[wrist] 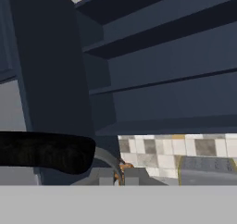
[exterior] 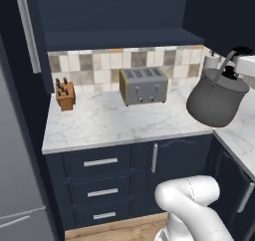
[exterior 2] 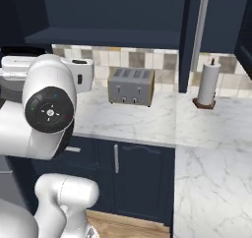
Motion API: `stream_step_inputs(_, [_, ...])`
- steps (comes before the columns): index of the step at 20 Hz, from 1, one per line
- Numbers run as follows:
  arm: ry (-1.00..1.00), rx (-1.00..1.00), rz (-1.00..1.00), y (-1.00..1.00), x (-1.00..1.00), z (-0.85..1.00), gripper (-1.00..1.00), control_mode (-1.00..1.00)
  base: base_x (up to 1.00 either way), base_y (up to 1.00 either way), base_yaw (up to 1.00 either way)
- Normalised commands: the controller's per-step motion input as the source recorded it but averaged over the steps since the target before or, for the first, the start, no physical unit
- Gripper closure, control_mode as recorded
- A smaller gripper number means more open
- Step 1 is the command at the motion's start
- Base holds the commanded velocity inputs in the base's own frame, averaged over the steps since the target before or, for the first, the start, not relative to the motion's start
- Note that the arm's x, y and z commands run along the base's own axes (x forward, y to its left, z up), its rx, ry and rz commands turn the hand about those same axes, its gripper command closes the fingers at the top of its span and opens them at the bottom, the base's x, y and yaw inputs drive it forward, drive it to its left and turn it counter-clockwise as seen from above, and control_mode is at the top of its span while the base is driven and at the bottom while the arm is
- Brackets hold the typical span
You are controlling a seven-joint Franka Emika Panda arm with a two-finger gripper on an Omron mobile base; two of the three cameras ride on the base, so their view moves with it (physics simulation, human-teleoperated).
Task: Open the cabinet, pick the kettle from the cabinet, and place it in the sink.
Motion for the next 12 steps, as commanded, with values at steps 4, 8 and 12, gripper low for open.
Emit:
stream_step_inputs(4, [0.00, 0.00, 0.00, 0.00, 0.00, 0.00, 1.00, 1.00, -0.71, 0.10, 0.00])
stream_step_inputs(8, [0.00, 0.00, 0.00, 0.00, 0.00, 0.00, 1.00, 1.00, -0.74, 0.25, 0.00])
stream_step_inputs(12, [0.00, 0.00, 0.00, 0.00, 0.00, 0.00, 1.00, 1.00, -0.57, 0.48, 0.00])
